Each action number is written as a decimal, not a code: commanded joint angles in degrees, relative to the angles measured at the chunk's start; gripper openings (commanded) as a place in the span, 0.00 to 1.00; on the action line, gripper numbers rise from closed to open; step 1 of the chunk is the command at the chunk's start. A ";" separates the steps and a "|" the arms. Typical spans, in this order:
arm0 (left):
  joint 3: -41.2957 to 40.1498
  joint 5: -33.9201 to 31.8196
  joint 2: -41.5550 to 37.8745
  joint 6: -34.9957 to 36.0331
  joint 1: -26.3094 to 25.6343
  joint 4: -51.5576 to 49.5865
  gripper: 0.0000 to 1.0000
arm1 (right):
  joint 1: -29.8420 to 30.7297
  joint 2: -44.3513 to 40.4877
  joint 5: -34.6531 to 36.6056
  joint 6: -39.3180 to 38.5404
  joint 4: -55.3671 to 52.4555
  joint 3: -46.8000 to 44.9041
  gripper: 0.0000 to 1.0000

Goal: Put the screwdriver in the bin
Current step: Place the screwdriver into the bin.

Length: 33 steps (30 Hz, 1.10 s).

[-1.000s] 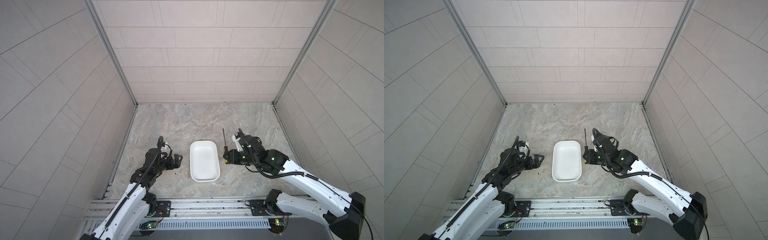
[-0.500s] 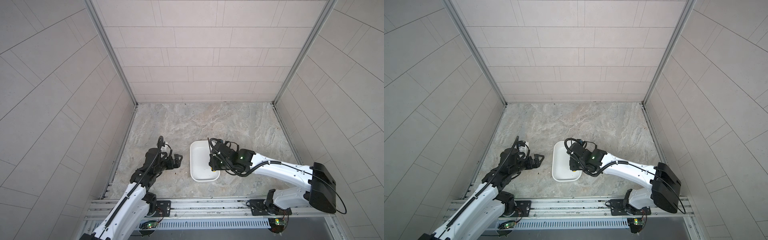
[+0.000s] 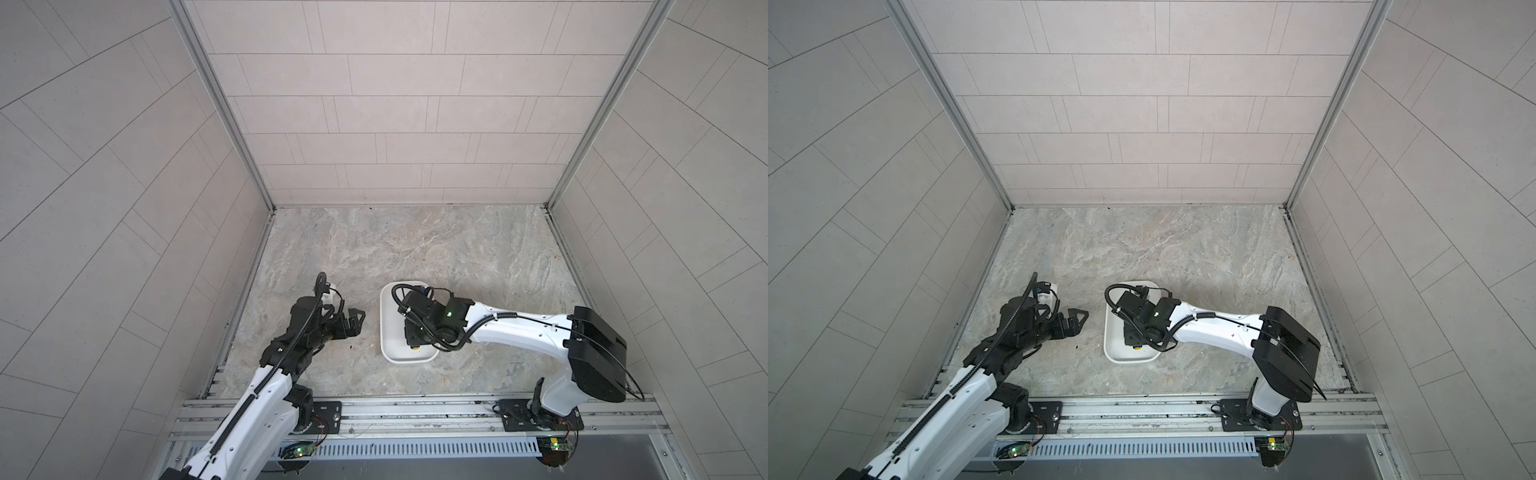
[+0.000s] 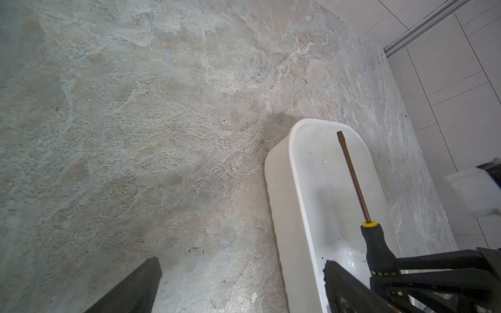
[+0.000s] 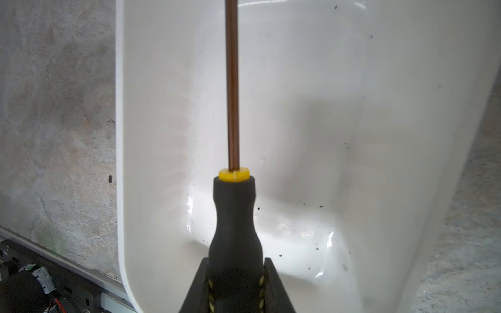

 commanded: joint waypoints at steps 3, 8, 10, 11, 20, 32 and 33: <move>-0.50 -0.28 -0.79 0.58 -0.22 0.25 1.00 | 0.46 1.76 0.29 1.08 0.34 1.15 0.00; -0.53 -0.17 -0.77 0.53 -0.23 0.24 1.00 | 0.46 3.70 0.33 1.31 0.28 1.56 0.00; -0.49 -0.11 -0.76 0.57 -0.25 0.25 1.00 | 0.44 4.57 0.59 1.35 -0.07 1.99 0.00; -0.52 -0.17 -0.77 0.55 -0.22 0.25 1.00 | 0.44 5.03 0.70 1.23 -0.25 2.10 0.00; -0.51 -0.10 -0.58 0.56 -0.22 0.24 1.00 | 0.44 8.77 2.66 0.60 -2.28 3.92 0.00; -0.48 -0.11 -0.61 0.58 -0.22 0.16 1.00 | 0.49 13.04 2.63 -0.22 -3.18 5.62 0.00; -0.51 -0.17 -0.58 0.56 -0.23 0.16 1.00 | 0.52 13.22 2.63 -0.35 -3.40 5.74 0.01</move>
